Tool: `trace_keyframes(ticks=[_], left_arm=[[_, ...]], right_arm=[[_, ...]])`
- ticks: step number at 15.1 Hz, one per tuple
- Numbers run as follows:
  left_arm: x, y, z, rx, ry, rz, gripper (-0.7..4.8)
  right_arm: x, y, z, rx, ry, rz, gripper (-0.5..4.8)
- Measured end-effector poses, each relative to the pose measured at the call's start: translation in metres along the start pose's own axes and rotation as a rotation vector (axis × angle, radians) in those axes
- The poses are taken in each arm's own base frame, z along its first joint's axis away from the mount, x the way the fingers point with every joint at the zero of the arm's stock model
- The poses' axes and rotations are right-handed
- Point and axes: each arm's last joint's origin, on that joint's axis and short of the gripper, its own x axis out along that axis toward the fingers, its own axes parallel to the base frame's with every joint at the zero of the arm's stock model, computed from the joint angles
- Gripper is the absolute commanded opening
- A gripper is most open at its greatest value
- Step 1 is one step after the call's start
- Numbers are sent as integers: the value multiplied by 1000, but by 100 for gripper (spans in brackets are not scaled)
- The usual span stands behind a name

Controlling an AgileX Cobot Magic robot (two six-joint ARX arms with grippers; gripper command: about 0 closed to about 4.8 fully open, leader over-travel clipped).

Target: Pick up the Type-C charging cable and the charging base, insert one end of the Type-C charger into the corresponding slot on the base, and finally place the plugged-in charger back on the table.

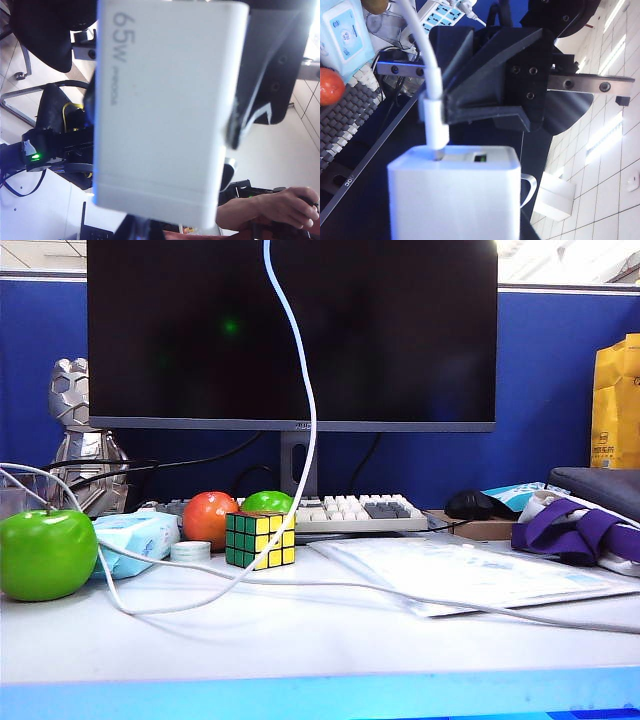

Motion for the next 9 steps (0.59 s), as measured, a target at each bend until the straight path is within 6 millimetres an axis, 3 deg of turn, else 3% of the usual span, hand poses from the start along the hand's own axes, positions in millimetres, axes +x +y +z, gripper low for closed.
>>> trace_keyframes(ticks=[9], left_arm=[[0, -1, 2, -4, 0, -2, -6]], right_arm=[[-1, 0, 0, -1, 1, -2, -4]])
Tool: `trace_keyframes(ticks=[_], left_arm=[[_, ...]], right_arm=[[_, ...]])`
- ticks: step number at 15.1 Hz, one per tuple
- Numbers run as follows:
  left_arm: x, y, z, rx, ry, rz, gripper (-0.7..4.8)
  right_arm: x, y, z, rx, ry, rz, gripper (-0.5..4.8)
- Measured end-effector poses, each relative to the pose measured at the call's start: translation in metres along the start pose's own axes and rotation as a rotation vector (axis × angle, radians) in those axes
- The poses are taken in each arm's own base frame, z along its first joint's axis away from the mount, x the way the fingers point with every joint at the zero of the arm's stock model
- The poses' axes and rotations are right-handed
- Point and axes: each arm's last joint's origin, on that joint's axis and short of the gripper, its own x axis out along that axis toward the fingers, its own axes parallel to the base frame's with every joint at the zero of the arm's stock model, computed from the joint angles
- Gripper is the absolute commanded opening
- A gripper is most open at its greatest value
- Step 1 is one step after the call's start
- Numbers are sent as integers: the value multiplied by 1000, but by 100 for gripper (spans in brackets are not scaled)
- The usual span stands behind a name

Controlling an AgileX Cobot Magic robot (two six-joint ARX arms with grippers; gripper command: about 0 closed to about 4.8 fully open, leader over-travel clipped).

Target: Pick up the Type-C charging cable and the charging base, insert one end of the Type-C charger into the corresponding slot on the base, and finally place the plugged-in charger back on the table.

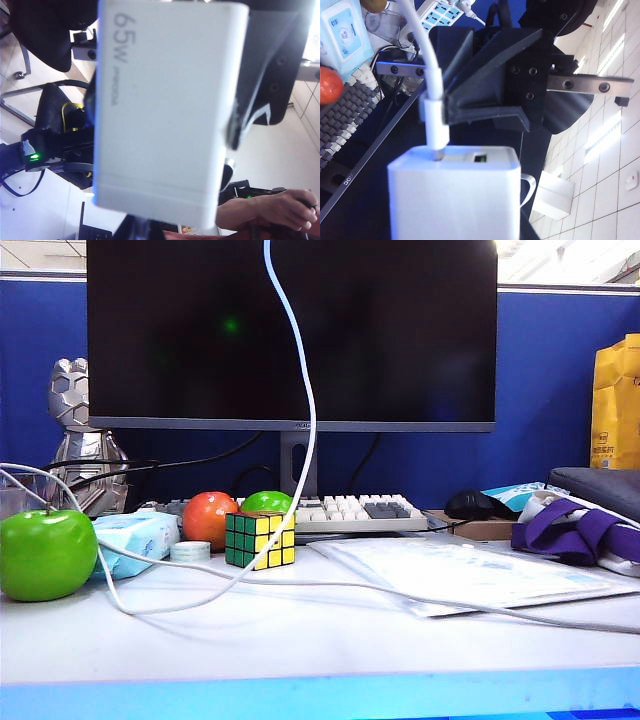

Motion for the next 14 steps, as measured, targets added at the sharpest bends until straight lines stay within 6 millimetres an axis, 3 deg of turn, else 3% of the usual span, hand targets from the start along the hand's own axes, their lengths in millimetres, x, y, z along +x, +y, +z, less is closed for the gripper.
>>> trace_keyframes(ticks=[12, 14], left_arm=[[1, 1, 1, -4, 33, -24, -6], [-2, 1, 1, -6, 29, -23, -6]], right_arm=[[2, -2, 4, -3, -61, -27, -4], [8, -9, 14, -33, 30, 25, -4]])
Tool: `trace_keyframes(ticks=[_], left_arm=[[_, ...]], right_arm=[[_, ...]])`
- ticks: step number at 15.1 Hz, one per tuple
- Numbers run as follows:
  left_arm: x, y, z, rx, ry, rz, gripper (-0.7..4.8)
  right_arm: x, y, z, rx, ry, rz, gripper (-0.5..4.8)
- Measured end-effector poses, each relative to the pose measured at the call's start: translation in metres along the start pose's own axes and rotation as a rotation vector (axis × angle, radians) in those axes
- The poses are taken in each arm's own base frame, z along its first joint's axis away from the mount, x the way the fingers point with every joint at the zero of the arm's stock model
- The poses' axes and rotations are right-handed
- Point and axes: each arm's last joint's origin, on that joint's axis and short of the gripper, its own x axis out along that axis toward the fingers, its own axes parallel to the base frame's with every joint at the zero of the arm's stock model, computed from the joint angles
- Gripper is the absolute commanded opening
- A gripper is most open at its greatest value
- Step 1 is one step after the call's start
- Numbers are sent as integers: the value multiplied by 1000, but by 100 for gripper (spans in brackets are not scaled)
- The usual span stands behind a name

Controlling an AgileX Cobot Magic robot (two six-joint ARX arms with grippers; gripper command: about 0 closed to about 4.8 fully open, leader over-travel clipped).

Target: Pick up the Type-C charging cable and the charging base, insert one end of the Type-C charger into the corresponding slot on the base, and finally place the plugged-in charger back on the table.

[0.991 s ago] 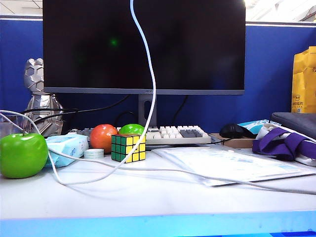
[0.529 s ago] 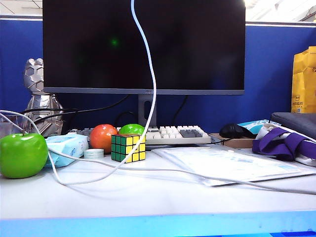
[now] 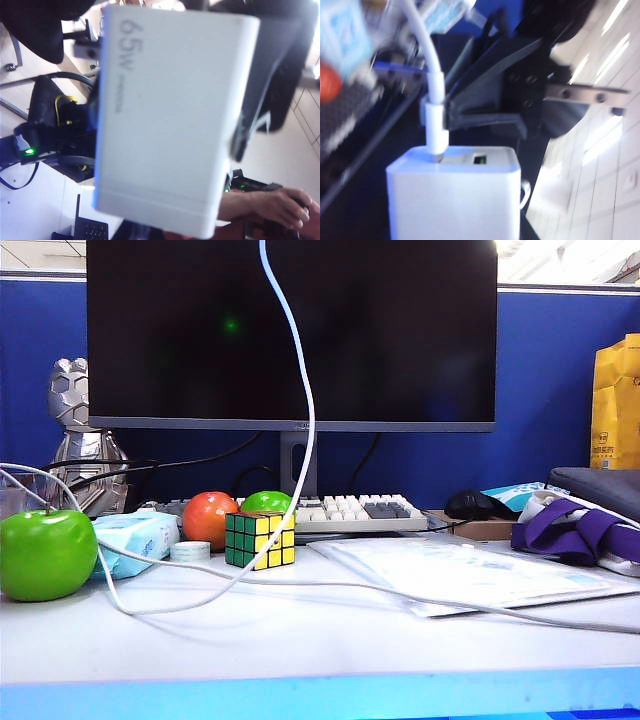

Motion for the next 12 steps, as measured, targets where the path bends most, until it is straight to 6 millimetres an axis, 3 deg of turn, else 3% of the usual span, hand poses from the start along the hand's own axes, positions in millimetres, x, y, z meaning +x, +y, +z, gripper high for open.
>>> trace_keyframes(ticks=[12], left_arm=[[1, -1, -1, -4, 14, -9, -6]], right_arm=[[2, -5, 11, -9, -27, 4, -4]])
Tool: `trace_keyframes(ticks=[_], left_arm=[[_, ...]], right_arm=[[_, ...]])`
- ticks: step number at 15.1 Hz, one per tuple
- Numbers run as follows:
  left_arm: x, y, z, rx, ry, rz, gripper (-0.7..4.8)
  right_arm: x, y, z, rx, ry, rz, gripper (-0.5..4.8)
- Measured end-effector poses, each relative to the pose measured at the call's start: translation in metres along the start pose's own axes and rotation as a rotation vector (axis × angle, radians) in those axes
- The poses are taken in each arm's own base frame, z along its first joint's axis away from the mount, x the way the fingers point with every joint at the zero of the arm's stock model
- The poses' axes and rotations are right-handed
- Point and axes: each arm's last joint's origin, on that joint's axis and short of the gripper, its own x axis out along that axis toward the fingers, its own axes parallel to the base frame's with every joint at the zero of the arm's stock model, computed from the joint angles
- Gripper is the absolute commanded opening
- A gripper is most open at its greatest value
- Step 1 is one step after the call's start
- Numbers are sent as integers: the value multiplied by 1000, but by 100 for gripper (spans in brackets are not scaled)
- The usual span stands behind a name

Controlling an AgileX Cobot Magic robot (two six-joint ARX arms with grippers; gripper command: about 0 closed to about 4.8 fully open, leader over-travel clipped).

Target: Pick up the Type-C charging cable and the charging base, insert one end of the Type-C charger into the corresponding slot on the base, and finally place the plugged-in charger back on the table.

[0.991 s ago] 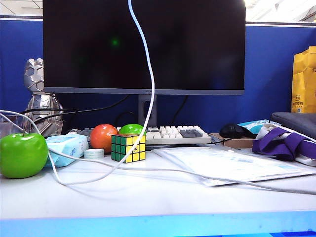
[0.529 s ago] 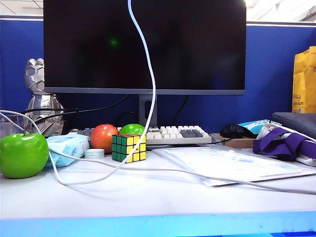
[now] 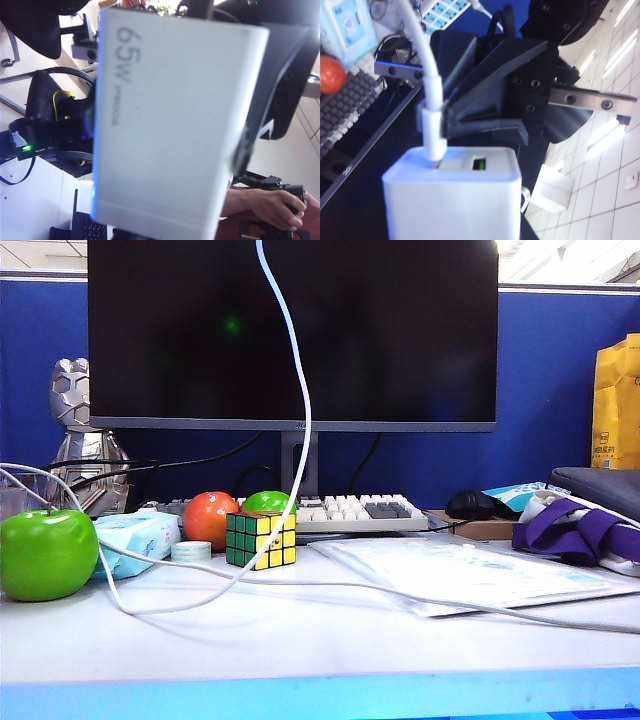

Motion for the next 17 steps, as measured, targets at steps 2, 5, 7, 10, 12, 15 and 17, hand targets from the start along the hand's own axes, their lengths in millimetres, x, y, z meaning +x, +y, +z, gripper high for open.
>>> trace_keyframes(ticks=[2, 5, 7, 10, 12, 15, 17], left_arm=[[0, 0, 0, -1, 7, -5, -6], [1, 0, 0, 0, 9, -6, -6], [1, 0, 0, 2, 10, -6, -6], [2, 0, 0, 3, 11, -6, -6], [2, 0, 0, 2, 11, -6, -6], [2, 1, 0, 4, 12, -7, 10], [2, 0, 1, 27, 18, -10, 86]], right_arm=[[0, 0, 0, 2, -13, -3, -4], [-3, 2, 0, 13, -25, 1, -4], [-5, 2, 1, 16, -27, 3, -4], [-6, 2, 2, 21, -36, 8, -4], [-7, 2, 3, 25, -36, 11, -4], [-8, 3, 3, 26, -25, 19, -4], [-10, 2, 3, 23, -19, 16, -4]])
